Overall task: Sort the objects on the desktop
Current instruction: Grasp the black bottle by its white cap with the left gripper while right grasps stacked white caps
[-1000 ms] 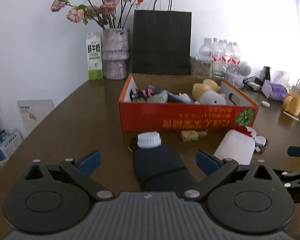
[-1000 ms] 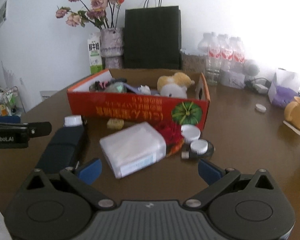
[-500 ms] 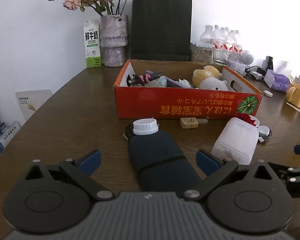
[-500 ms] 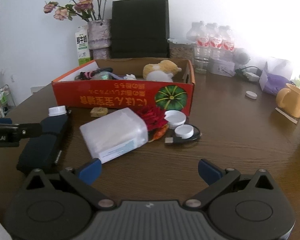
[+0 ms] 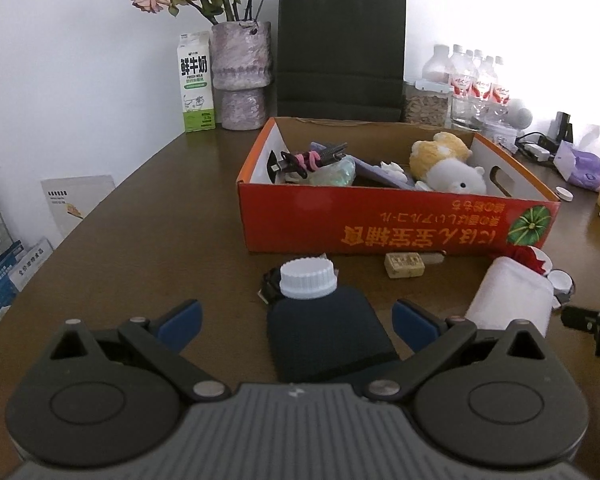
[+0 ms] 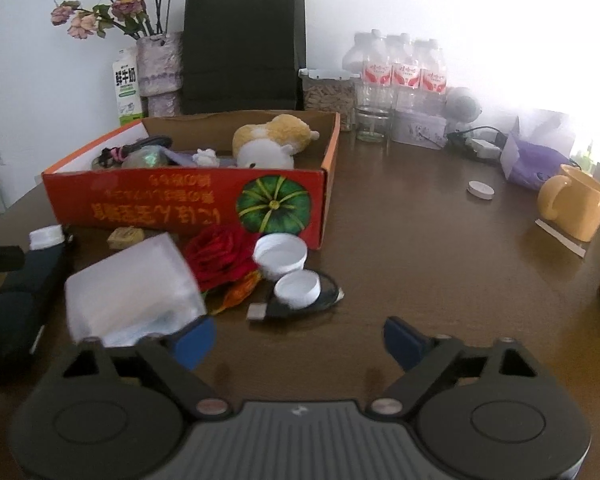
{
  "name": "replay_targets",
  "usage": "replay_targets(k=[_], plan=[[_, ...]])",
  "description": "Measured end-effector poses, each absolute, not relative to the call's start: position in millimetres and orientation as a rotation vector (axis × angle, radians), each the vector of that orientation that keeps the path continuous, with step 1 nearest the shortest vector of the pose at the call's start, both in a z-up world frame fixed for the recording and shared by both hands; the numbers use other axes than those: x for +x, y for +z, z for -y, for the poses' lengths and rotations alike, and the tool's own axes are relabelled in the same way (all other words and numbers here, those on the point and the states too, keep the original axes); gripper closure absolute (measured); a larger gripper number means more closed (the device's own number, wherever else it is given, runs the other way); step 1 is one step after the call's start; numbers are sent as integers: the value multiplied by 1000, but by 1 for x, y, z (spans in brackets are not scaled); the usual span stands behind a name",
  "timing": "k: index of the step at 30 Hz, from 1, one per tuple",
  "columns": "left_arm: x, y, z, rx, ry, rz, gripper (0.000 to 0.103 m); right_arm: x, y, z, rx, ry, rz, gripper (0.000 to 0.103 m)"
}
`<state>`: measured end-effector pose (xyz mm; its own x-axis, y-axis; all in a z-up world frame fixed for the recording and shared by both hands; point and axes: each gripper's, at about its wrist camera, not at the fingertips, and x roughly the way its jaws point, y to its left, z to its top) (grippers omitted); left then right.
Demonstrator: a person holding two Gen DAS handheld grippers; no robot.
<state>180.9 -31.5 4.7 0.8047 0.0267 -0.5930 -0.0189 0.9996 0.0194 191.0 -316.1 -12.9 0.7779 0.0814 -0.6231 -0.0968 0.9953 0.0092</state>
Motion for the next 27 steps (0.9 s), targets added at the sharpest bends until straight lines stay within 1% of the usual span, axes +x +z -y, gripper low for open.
replay_targets(k=[1,4,5,6,7,9,10,12,13,15,22,23,25,27], plan=[[183,5,32,14,27,-636,0,195,-12,317,-26,101,-671,25],[190,5,32,19,34,-637,0,206,-10,318,-46,116,-660,36],[192,5,32,20,35,-638,0,208,-9,317,-52,126,-657,42],[195,5,32,21,38,-641,0,211,-9,316,-60,134,-657,47],[197,4,32,20,38,-644,0,214,-9,315,-68,140,-659,48],[202,3,31,20,38,-650,0,218,-10,313,-82,145,-665,59],[204,3,31,21,39,-652,0,221,-11,313,-83,147,-669,60],[208,2,30,23,36,-656,0,224,-13,313,-83,155,-675,67],[211,1,30,24,35,-658,0,225,-13,313,-87,156,-674,68],[215,1,30,26,33,-662,0,228,-14,312,-96,155,-677,74],[230,-5,29,18,7,-682,1,231,-16,305,-139,162,-686,75],[232,-6,29,15,3,-684,3,232,-16,305,-140,163,-686,75],[236,-9,27,9,-1,-692,10,232,-16,305,-137,164,-686,75],[241,-11,26,1,-3,-702,21,232,-16,306,-136,164,-687,75]])
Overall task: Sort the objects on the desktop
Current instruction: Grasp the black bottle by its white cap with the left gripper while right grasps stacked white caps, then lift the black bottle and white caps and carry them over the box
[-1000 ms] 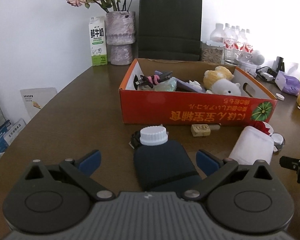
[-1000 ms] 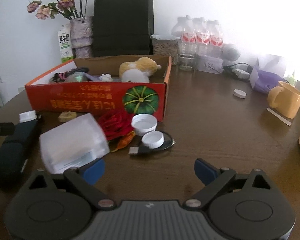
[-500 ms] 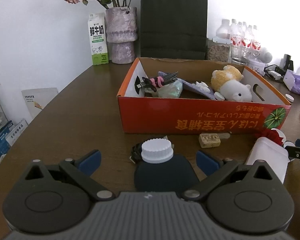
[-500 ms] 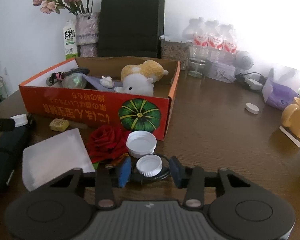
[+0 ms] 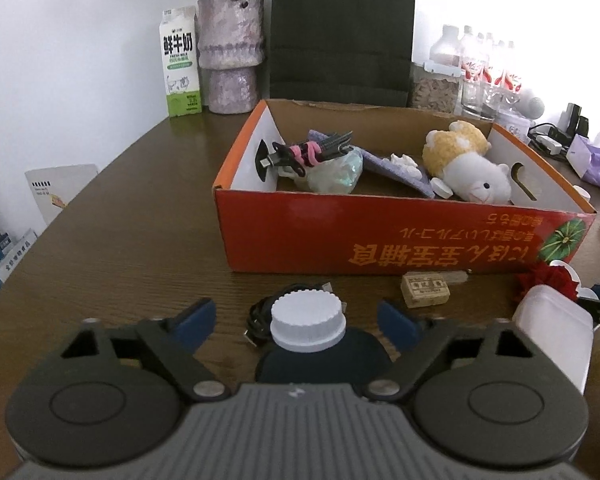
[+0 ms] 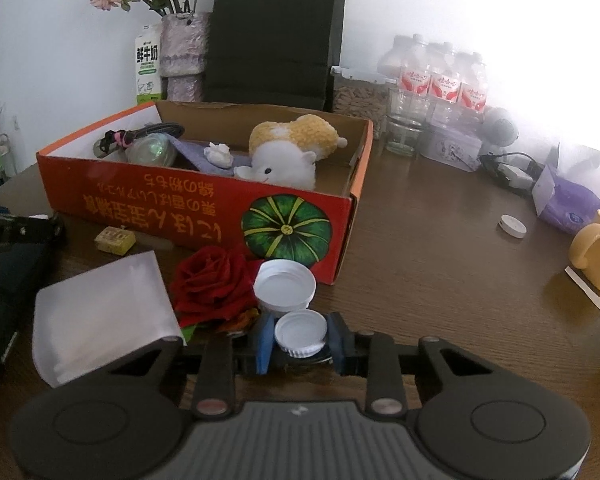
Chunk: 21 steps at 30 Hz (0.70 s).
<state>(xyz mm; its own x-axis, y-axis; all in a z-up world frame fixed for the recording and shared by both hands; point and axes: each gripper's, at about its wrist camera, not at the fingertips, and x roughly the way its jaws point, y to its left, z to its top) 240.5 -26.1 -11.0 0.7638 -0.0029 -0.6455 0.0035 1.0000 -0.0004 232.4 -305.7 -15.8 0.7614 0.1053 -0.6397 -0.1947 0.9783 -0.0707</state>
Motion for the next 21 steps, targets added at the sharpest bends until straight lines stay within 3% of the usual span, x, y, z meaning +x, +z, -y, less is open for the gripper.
replay_targets(k=[6,10,14,21], plan=[[246,-13,25,-12,-14,-718,50,232,-16,305,-138,161,-689,75],[245,-13,23,-20,-15,-716,52,233,-15,306,-137,160,-688,75],[243,-12,21,-28,-14,-706,62,232,-15,306,-137,163,-687,75],[241,-10,19,-26,-13,-695,62,228,-12,305,-133,161,-671,75]])
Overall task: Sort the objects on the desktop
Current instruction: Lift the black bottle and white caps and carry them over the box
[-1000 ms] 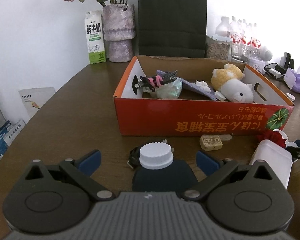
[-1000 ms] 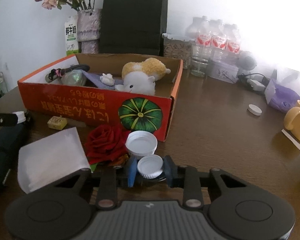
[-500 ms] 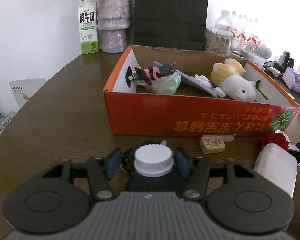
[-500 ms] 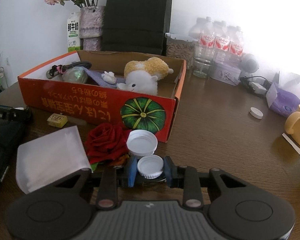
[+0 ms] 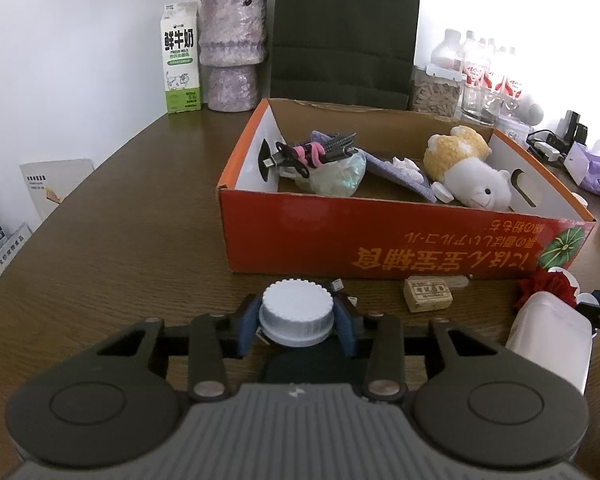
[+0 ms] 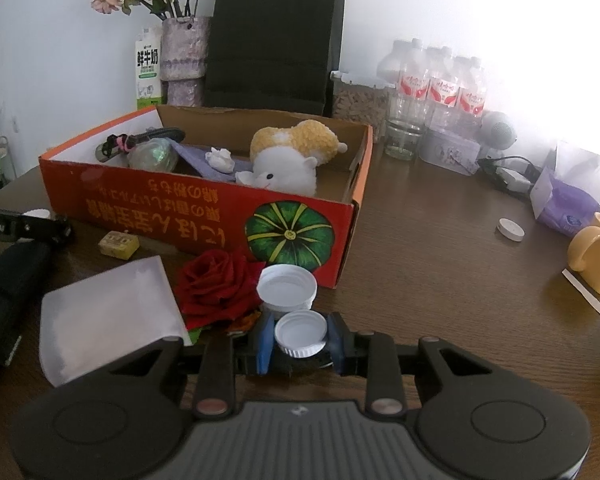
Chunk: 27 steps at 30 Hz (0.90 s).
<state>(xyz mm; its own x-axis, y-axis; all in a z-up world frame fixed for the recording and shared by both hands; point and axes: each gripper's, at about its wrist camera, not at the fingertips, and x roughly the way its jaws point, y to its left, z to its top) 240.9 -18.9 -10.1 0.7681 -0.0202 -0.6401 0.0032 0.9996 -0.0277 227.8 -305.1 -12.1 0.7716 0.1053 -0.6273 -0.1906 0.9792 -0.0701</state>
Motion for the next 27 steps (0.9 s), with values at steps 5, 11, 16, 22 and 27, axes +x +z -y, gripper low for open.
replay_targets(k=[5,11,16,22,27], plan=[[238,-8,15,-30,-2,-681,62,224,-8,304,-134,159,-659,75],[232,-4,10,-34,2,-668,62,219,-4,305,-129,152,-648,75],[226,5,9,-41,-2,-639,62,213,4,305,-121,150,-618,75],[218,25,13,-40,-24,-578,62,208,19,301,-123,161,-565,75],[218,45,22,-36,-46,-515,62,211,42,292,-130,183,-492,75]])
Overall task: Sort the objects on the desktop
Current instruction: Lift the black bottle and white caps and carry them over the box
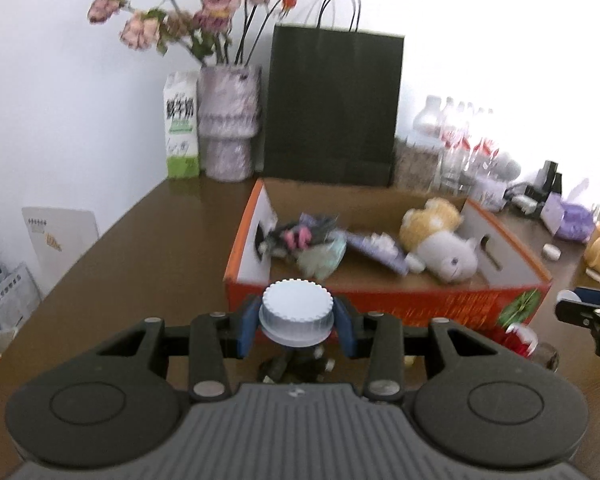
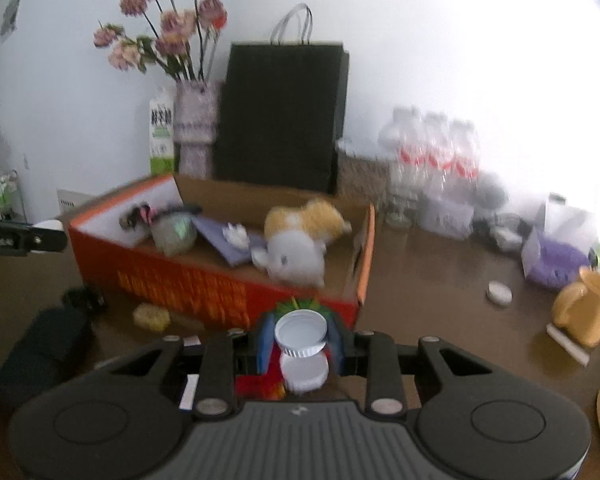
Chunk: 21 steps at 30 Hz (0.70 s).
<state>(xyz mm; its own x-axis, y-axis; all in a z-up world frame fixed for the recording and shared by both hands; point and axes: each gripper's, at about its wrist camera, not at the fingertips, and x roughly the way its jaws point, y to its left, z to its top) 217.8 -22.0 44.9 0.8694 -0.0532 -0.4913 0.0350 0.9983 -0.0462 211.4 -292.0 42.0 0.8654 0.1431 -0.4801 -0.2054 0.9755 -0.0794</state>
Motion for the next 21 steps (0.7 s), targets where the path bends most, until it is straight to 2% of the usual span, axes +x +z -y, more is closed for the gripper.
replay_targets(k=[10,21], plan=[[247,90,48,-14,-106,-401,62,250,90,269,-99,238,-391,75],[317,78,64,13,-103,-532,62,321,96,235,-74,291,-498,75]])
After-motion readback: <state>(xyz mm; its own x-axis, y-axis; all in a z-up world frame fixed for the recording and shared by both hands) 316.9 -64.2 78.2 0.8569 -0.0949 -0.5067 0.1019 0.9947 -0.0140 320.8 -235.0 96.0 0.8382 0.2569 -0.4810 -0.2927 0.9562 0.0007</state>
